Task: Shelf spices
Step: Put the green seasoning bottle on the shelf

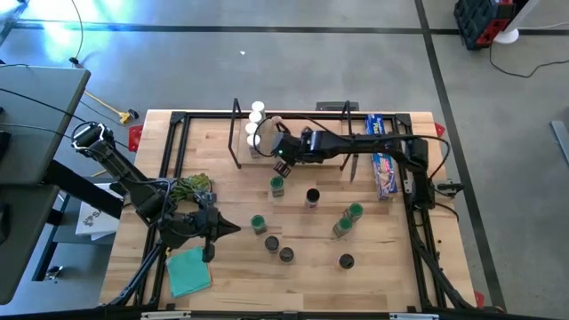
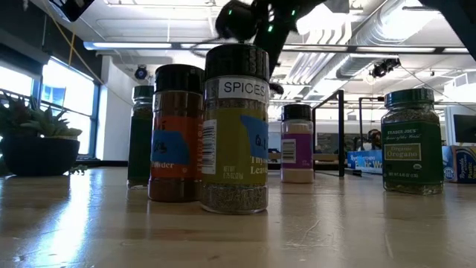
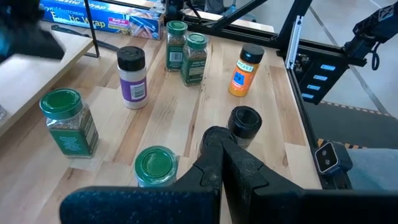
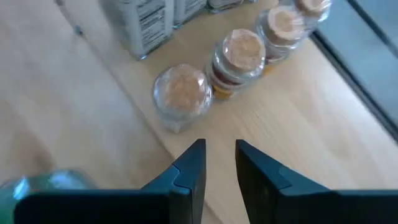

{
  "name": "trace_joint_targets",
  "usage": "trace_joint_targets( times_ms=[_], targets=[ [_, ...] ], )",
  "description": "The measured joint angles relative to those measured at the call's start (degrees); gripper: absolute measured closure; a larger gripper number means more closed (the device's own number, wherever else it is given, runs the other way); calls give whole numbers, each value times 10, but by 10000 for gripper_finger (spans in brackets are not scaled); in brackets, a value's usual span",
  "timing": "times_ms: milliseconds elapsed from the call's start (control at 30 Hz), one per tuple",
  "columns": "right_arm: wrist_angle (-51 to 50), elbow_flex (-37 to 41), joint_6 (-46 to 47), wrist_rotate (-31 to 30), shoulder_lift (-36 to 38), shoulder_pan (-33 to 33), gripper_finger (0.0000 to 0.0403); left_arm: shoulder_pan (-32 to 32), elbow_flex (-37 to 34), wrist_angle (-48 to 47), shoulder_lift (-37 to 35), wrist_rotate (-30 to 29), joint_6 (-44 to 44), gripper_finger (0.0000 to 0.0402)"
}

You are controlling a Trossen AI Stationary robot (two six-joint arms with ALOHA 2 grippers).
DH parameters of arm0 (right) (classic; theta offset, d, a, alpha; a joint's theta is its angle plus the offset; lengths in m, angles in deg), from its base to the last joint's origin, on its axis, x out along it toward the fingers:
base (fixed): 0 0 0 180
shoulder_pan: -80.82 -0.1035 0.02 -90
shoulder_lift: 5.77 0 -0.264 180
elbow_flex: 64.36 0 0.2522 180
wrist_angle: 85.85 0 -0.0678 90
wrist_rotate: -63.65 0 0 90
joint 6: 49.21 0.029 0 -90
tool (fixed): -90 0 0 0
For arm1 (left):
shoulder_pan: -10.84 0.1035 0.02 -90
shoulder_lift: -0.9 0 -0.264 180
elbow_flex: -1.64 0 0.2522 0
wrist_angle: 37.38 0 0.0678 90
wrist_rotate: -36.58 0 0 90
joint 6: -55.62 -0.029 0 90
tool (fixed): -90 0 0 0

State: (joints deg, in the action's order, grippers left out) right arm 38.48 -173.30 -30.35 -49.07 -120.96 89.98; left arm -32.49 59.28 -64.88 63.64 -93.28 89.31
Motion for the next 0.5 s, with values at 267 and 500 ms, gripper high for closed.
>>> trace_joint_targets(
  times_ms=[267,500],
  targets=[
    [-30,-1,-119,2,76,-85,325,-4,0,0,0,-1,2,401],
    [40,-2,-197,66,74,-154,323,-4,0,-1,0,-12,2,401]
  ],
)
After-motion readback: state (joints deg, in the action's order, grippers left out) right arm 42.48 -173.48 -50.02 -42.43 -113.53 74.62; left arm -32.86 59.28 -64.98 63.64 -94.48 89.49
